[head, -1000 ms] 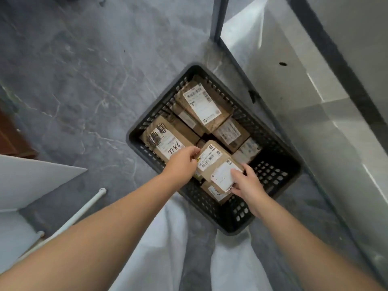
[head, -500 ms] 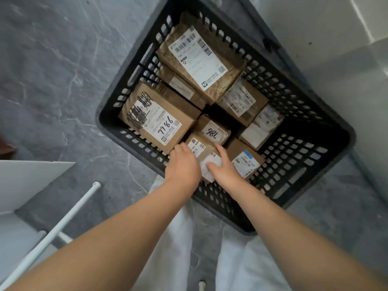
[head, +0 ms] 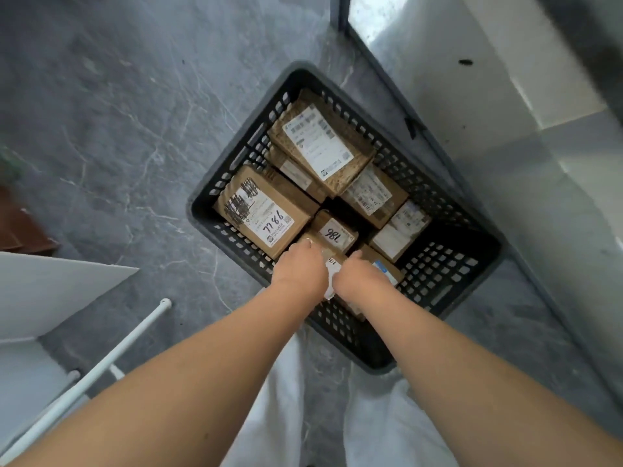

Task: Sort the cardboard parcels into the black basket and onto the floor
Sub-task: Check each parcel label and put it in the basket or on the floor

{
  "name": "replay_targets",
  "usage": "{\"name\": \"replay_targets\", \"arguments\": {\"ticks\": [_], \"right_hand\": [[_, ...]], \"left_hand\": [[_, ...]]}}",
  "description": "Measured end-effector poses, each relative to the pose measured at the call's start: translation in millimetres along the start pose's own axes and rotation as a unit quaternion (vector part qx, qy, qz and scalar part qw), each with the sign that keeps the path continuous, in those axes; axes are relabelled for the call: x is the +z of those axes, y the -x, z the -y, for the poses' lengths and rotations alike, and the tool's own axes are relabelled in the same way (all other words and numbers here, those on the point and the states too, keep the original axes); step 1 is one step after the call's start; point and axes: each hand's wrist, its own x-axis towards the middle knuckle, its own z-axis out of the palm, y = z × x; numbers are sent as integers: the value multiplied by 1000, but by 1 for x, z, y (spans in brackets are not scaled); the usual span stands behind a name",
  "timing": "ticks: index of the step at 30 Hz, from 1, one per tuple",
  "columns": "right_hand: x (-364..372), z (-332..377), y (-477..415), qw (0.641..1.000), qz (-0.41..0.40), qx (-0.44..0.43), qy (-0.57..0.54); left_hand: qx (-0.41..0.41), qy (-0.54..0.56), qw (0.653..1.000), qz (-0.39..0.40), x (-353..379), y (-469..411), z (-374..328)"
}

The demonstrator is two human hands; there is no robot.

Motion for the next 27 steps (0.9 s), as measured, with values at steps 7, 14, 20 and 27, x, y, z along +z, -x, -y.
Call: {"name": "replay_targets", "arguments": {"ticks": [7,14,20,27], "right_hand": [[-118,29,146,944,-243,-195,-104],[-233,75,386,808,-425,-394,-109],[-253,82,595,618,-580,-529,-30],[-272,71,744,478,-698,-533,9]], "left_hand": [[64,-43,952,-295,-112,99,-6],[15,84,834,-545,-294,288,-2],[3,60,685,-726,-379,482,14],[-10,11,601,-799,-428,614,19]]}}
